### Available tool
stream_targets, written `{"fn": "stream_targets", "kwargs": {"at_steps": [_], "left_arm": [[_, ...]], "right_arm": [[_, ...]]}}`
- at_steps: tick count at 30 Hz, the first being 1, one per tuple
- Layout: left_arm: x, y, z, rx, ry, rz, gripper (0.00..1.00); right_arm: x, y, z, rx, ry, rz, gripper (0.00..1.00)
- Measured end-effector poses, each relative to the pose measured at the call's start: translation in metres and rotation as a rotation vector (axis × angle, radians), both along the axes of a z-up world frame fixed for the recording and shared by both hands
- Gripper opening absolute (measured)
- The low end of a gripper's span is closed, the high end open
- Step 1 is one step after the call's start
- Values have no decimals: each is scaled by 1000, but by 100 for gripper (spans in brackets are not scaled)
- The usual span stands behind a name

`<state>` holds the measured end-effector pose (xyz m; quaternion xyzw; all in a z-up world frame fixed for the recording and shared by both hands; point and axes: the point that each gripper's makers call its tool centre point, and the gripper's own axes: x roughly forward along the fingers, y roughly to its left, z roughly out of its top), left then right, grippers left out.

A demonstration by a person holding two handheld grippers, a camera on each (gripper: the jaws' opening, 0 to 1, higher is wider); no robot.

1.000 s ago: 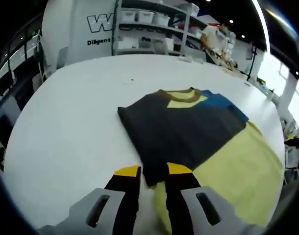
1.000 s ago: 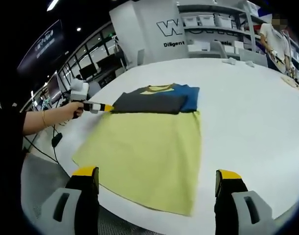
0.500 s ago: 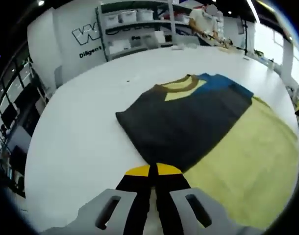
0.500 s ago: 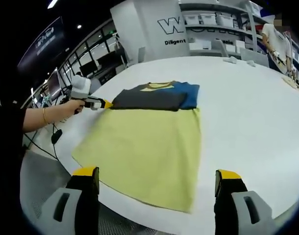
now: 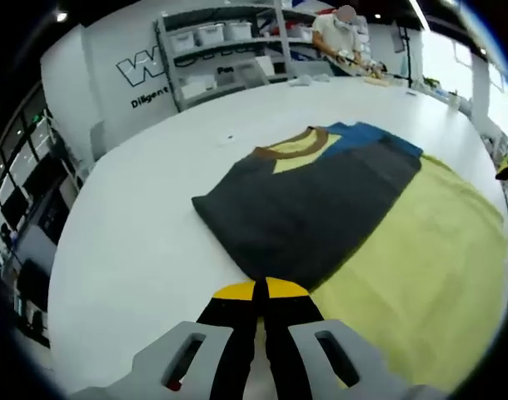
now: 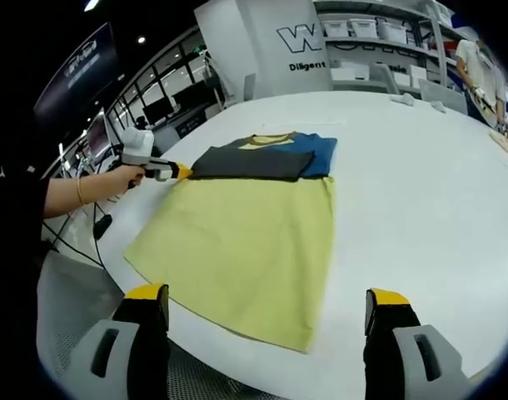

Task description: Fold the garment on the visible template until the final outline fits inside the template.

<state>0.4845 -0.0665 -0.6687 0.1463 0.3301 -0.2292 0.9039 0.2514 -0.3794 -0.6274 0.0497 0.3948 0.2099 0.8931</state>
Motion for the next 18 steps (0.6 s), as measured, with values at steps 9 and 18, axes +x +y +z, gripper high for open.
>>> {"fn": "stream_targets", "kwargs": {"at_steps": [9,18], "left_arm": [[-4,15,2,66,-25,-31,0],[-8,27,4,-14,12,23,1]], "right_arm": [[1,5,-2,3,11,10,96],[2,12,-4,9,18,28,96]]}}
